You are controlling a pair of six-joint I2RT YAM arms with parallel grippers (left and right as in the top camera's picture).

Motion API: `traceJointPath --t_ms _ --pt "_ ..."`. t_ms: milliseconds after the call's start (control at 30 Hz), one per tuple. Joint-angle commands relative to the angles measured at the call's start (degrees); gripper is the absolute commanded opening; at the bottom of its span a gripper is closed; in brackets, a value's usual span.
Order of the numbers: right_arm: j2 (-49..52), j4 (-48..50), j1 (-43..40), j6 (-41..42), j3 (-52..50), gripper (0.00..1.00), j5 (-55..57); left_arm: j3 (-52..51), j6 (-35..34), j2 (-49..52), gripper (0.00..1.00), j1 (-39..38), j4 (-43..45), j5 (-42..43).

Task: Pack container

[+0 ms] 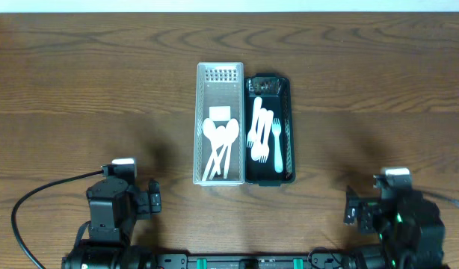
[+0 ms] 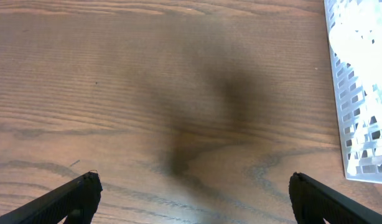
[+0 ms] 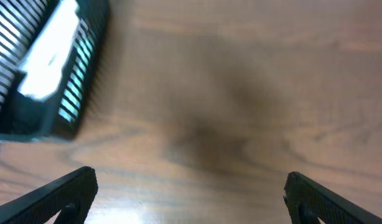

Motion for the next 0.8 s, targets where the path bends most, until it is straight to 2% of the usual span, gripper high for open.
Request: traceJointPath --t_ms 0,133,233,533,600,767 --pt "-6.64 1.4 0.48 -0.92 -2.1 0.99 -1.36 -0.13 0.37 0.02 0.98 -0.22 -0.07 -0.7" --pt "-13.75 8.11 -0.13 -1.79 -9.53 0.99 -1.55 -0.13 0.35 0.02 0.98 -0.22 -0.07 -0.72" --pt "-16.26 17.35 -0.33 -1.86 -16.52 0.99 -3.19 -0.15 0.35 0.02 0.98 -0.22 -0.07 -0.7" --pt "-16.81 57.51 -0.31 -6.19 -36.89 0.99 -3.3 -0.15 0.37 0.02 0.98 -0.22 -0.07 -0.7" --pt "-16.81 61.37 -0.33 -7.98 -39.54 0.99 -3.26 -0.13 0.37 0.02 0.98 -0.22 -0.07 -0.7" --pt "-16.79 57.92 -0.33 -8.41 -39.45 0.99 -5.01 -0.13 0.35 0.02 0.98 -0.22 -0.07 -0.7"
